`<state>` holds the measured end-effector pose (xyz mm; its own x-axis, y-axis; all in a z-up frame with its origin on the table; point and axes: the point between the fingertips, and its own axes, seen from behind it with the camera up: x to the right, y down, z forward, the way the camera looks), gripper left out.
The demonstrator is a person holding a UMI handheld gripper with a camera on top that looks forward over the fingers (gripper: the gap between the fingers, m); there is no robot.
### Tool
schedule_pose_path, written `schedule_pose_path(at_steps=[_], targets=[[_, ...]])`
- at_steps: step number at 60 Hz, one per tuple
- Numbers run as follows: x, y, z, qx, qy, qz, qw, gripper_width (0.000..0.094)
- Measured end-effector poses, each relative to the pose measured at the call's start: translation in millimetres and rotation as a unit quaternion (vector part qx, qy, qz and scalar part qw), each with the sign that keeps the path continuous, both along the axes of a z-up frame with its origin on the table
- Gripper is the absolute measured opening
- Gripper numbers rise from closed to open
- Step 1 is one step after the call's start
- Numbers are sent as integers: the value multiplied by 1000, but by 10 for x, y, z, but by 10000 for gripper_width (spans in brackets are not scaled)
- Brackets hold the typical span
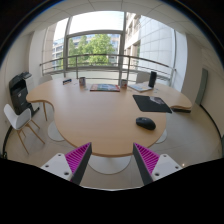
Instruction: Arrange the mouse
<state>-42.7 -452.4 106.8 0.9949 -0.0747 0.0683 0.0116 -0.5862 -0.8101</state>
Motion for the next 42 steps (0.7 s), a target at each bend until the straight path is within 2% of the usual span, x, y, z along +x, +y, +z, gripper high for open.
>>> schedule_pose_path(at_steps=[13,21,28,42], targets=[[750,19,-401,-51,-19,-46,997,842],[1673,504,-848,-55,-27,-61,996,843],[2104,1025,-1050,-47,-20,-54,997,841],[2275,1879,-1206,-39,2,-5,999,841]])
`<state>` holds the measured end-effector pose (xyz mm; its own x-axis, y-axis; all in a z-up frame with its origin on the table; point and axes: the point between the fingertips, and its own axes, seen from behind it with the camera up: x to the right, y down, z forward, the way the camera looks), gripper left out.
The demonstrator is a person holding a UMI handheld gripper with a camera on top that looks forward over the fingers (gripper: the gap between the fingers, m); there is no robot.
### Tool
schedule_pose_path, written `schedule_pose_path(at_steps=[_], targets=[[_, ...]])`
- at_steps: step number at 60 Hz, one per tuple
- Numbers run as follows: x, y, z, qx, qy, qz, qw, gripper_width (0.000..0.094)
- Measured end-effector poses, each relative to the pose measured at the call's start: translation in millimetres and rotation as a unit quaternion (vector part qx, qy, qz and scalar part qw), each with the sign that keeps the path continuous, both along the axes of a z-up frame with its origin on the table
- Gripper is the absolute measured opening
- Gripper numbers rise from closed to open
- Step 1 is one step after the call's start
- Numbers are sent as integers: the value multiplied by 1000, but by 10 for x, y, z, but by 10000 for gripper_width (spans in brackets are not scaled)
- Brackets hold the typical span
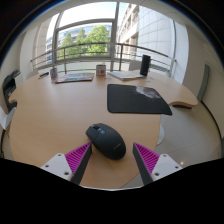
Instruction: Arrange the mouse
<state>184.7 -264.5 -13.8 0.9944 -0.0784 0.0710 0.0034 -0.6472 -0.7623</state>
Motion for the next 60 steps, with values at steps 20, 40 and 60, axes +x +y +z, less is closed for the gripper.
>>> schedule_pose_path(at_steps=[20,40,60], targets=[[-62,541,1,5,22,41,999,534],[-128,609,697,26,-3,33,999,395],[741,2106,2391,171,5,-22,985,393]])
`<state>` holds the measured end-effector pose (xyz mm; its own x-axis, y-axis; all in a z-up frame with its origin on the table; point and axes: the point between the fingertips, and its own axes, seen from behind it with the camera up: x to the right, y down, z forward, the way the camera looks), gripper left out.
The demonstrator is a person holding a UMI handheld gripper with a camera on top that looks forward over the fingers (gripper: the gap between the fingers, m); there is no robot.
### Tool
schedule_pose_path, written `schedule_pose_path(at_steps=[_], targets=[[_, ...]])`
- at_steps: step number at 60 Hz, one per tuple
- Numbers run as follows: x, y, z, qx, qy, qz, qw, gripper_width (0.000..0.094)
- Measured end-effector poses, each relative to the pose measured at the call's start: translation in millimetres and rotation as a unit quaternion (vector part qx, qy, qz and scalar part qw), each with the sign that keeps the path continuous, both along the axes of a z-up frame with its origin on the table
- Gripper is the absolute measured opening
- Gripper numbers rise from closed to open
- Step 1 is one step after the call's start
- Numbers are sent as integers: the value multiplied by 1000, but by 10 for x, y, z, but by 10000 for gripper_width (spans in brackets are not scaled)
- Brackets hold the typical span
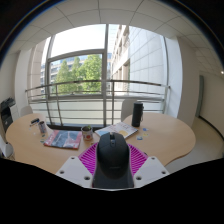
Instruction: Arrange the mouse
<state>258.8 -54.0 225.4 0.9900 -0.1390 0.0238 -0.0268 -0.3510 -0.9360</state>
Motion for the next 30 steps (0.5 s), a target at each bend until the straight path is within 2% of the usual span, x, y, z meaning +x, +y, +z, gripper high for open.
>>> schedule_pose_path(at_steps=[4,8,13,17,20,24,30], targets=[[278,374,-347,-27,4,-15,1000,393],[499,619,-940,-69,13,-24,997,394],[658,711,-1546,-133,22,-27,991,396],[736,723,-1999,-166,20,-24,986,402],[772,702,-2210,-187,21,-20,982,411],[761,669,-2374,-206,35,-13,978,472],[772,662,-2349,-204,40,-5,978,597]])
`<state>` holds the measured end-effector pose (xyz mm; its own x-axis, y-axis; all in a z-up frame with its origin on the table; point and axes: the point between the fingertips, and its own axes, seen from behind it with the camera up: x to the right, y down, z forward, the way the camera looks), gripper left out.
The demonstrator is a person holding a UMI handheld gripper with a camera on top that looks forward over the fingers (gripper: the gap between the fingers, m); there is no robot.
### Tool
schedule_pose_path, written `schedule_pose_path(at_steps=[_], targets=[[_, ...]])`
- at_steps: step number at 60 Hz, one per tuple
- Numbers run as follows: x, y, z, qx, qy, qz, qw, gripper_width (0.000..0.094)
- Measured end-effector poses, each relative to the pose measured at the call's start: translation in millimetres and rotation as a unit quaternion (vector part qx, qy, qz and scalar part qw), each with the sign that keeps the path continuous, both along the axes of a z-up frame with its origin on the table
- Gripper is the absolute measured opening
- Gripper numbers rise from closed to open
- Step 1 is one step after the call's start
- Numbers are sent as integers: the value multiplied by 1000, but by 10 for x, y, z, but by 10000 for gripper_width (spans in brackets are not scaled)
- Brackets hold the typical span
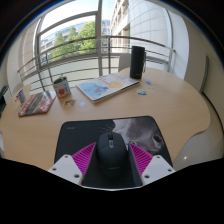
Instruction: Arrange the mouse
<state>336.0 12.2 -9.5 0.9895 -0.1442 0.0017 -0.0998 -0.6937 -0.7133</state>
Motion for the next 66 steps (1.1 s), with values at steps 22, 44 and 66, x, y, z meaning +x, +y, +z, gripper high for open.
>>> schedule_pose_path(at_steps=[22,44,66], targets=[[-125,-865,1138,52,-40,-12,998,847],[-517,-2566,1893,68,-73,-19,995,848],[-635,-3033,1998,79,-92,-13,993,841]])
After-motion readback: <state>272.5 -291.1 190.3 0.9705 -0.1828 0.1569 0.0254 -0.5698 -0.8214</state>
